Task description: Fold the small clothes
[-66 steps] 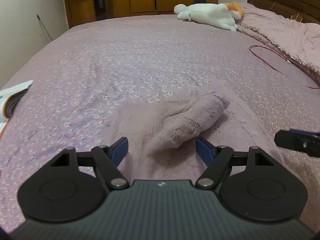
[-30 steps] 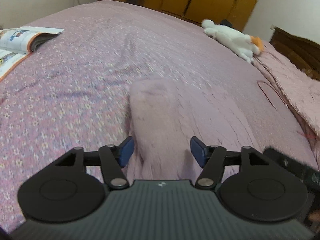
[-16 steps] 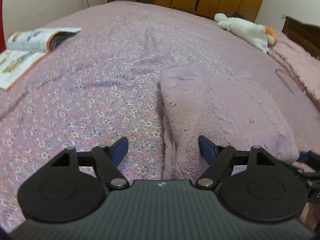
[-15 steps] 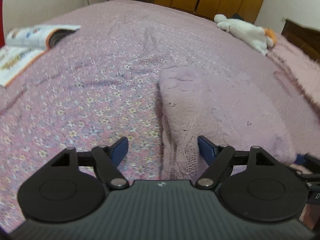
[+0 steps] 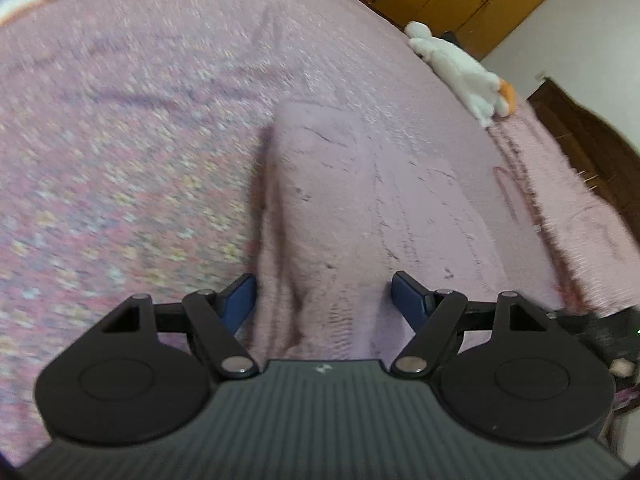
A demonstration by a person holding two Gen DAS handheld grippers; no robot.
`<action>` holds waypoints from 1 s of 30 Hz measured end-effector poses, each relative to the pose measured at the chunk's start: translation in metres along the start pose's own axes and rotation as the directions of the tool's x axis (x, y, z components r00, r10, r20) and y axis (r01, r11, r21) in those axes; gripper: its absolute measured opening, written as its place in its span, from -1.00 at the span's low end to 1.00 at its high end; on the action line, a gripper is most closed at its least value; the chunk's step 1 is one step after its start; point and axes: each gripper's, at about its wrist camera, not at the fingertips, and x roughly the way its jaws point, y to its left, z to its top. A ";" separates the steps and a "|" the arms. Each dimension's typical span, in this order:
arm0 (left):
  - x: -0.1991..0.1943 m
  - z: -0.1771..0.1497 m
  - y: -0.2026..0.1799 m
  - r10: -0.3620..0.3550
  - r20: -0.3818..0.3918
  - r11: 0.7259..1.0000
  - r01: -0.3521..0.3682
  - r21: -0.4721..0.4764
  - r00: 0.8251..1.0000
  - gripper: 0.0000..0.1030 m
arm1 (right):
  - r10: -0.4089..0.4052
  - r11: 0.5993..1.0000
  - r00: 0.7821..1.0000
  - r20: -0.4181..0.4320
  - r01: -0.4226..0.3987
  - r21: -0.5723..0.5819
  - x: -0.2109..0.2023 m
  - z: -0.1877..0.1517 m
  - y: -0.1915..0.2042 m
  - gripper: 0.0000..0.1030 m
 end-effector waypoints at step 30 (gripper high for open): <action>-0.002 -0.021 -0.099 -0.269 -0.025 0.961 0.267 -0.069 0.963 -0.18 | 0.024 0.995 0.995 0.097 -0.015 -0.099 -0.108 0.019 0.044 0.14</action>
